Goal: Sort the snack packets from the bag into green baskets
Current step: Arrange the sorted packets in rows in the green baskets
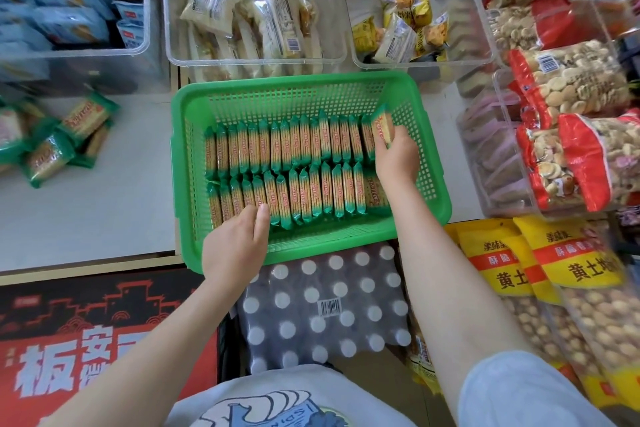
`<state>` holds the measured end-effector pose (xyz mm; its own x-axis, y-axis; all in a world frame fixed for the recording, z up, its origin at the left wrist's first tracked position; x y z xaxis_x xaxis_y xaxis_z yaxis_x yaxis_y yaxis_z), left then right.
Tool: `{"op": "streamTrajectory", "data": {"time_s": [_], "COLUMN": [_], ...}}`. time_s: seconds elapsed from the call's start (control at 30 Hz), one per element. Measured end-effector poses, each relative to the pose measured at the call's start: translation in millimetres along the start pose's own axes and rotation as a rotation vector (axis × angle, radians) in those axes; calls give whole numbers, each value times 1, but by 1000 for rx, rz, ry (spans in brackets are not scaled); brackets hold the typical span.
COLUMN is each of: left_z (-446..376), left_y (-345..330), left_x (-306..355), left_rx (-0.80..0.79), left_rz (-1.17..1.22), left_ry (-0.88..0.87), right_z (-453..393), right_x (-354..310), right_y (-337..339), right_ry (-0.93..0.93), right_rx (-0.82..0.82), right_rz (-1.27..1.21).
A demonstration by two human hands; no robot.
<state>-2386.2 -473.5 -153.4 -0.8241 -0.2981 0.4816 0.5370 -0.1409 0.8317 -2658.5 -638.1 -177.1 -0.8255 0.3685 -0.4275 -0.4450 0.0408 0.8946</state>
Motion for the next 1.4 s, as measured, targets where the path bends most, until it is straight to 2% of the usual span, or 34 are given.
{"op": "streamTrajectory", "data": {"time_s": [0.07, 0.2, 0.37, 0.5, 0.6, 0.7, 0.83, 0.93, 1.03, 1.13, 1.27, 1.33, 1.4], "left_z": [1, 0, 0, 0, 0, 0, 0, 0, -1, 1, 8, 12, 12], "left_y": [0, -1, -1, -2, -2, -2, -4, -4, -4, -2, 9, 19, 26], "left_x": [0, 0, -1, -1, -1, -2, -1, -1, -2, -1, -4, -15, -33], "left_rx": [4, 10, 17, 27, 27, 26, 29, 40, 47, 94, 208, 326, 382], "left_rz": [4, 6, 9, 13, 12, 2, 10, 8, 7, 34, 269, 226, 155], "left_ry": [2, -6, -8, -18, -20, -8, -8, -16, -24, -70, -133, -146, -65], "right_z": [1, 5, 2, 5, 5, 3, 3, 2, 5, 18, 61, 85, 105], "right_x": [-5, 2, 4, 2, 9, 7, -8, -17, -23, -42, -93, -123, -150], "right_y": [0, -13, -4, -9, -9, -2, -7, -17, -9, 2, -27, -46, -67], "right_ry": [17, -54, -64, -50, -89, 2, 131, 141, 78, 66, 143, 198, 247], "right_rx": [-20, -189, -97, -212, -142, -43, -47, -70, -19, 43, -250, -354, -453], "right_rz": [-115, -237, -232, -260, -213, -22, 217, 312, 298, 121, -262, -317, -359]}}
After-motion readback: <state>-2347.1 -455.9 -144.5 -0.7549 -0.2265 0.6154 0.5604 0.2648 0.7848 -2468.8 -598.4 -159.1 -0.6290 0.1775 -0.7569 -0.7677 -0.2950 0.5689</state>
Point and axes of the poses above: each hand's wrist, its own z-axis away from the middle knuckle, its own y-axis out of the back of the hand, x = y × z, the point moved 5 cm from there along -z, towards the middle knuckle, and after that the axes turned 5 degrees about z, right-handed, at the moved point
